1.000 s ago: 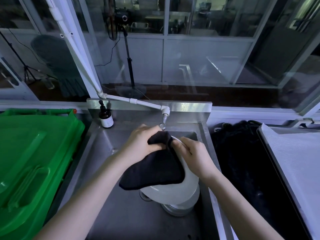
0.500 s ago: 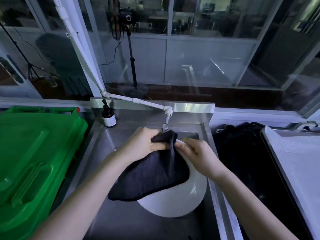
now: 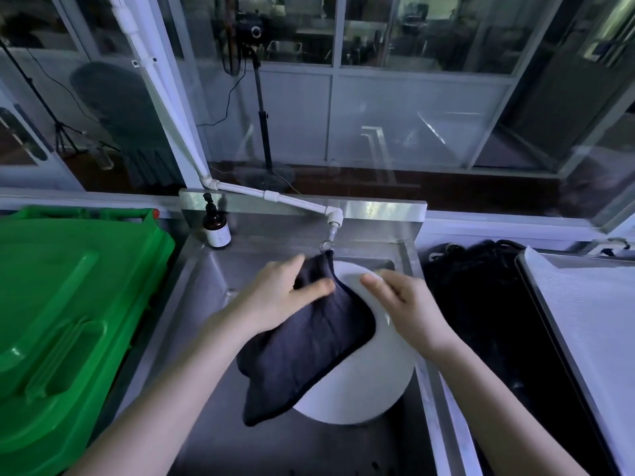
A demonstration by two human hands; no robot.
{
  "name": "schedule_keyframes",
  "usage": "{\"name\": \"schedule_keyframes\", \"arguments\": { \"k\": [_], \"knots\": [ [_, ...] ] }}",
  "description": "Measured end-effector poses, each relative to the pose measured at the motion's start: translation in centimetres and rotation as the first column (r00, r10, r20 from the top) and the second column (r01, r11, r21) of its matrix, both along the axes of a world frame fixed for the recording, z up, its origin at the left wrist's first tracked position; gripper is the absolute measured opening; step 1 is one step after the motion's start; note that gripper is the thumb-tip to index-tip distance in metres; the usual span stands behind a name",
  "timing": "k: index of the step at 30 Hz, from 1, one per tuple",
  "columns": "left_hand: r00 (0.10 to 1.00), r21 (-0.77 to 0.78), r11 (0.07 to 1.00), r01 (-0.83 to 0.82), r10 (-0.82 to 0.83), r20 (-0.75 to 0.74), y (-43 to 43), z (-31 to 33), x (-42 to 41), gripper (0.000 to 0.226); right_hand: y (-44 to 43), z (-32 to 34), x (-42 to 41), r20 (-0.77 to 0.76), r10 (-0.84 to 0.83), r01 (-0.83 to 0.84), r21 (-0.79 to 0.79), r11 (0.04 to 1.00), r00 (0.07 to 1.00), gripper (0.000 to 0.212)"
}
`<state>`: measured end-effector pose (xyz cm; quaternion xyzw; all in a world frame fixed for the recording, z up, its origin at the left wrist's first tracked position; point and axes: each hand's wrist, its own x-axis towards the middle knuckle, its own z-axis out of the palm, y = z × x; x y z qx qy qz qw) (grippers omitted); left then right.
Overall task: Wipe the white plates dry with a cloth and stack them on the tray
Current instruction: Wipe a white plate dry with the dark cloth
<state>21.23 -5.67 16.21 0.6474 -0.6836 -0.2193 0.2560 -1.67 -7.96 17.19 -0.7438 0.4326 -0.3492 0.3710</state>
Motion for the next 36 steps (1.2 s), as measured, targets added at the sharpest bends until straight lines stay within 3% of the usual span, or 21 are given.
{"name": "schedule_keyframes", "arguments": {
  "k": [2,6,8,10,12,16,20,22,24,26,29,32,34,36],
  "knots": [
    [0.998,0.016,0.998,0.060,-0.060,0.007,-0.2,0.2,-0.5,0.065,0.1,0.0,0.6,-0.072,0.083,-0.083,-0.002,0.997,0.994,0.041],
    [0.965,0.003,0.998,-0.068,0.067,-0.255,-0.5,-0.5,0.0,0.048,-0.1,0.1,0.1,0.017,0.009,-0.010,0.049,0.999,1.000,0.040],
    [0.859,0.017,0.968,-0.252,0.231,-0.457,0.1,-1.3,0.0,0.034,-0.1,-0.2,-0.2,0.154,-0.153,0.136,0.114,0.984,0.976,0.040],
    [0.663,0.118,0.912,-0.393,0.370,-0.651,0.7,-2.1,-0.8,0.019,-0.1,-0.8,-0.1,0.277,-0.322,0.263,0.231,0.937,0.905,0.052],
    [0.569,0.200,0.879,-0.433,0.439,-0.696,0.9,-2.8,-1.2,0.015,0.1,-1.2,0.0,0.289,-0.382,0.307,0.273,0.912,0.878,0.056],
    [0.761,0.133,0.939,-0.316,0.335,-0.555,0.2,-2.0,0.1,0.017,-0.6,-0.1,-1.0,0.152,-0.241,0.211,0.190,0.959,0.958,0.054],
    [0.944,0.064,0.992,-0.108,0.123,-0.306,-1.0,-0.2,0.1,0.046,-1.9,1.9,-0.8,-0.119,0.018,-0.018,0.001,1.000,0.993,0.048],
    [0.980,0.066,0.998,-0.008,0.021,-0.200,-1.4,0.1,-0.7,0.049,-1.8,2.1,0.0,-0.242,0.150,-0.168,-0.053,0.984,0.959,0.047],
    [0.964,0.049,0.998,-0.039,0.051,-0.261,-1.2,-0.2,-1.2,0.045,-2.0,1.8,0.2,-0.219,0.163,-0.177,-0.044,0.983,0.962,0.046],
    [0.877,0.040,0.981,-0.190,0.188,-0.442,-0.6,-1.0,-1.0,0.036,-2.2,1.4,-0.1,-0.109,0.056,-0.059,-0.031,0.998,0.992,0.047],
    [0.573,0.164,0.881,-0.444,0.420,-0.704,0.6,-2.5,-1.3,0.015,-1.2,-0.2,0.2,0.108,-0.221,0.220,0.015,0.975,0.969,0.050],
    [0.267,0.379,0.706,-0.599,0.621,-0.737,1.7,-3.8,-3.2,0.022,0.6,-2.4,2.3,0.324,-0.556,0.490,0.267,0.830,0.765,0.048],
    [0.185,0.444,0.672,-0.593,0.651,-0.736,2.2,-4.3,-4.2,0.023,1.2,-3.2,3.1,0.316,-0.638,0.525,0.376,0.764,0.702,0.047],
    [0.164,0.444,0.684,-0.578,0.631,-0.759,2.4,-4.1,-3.9,0.020,0.9,-3.2,2.5,0.272,-0.541,0.437,0.359,0.825,0.796,0.041]
  ]
}}
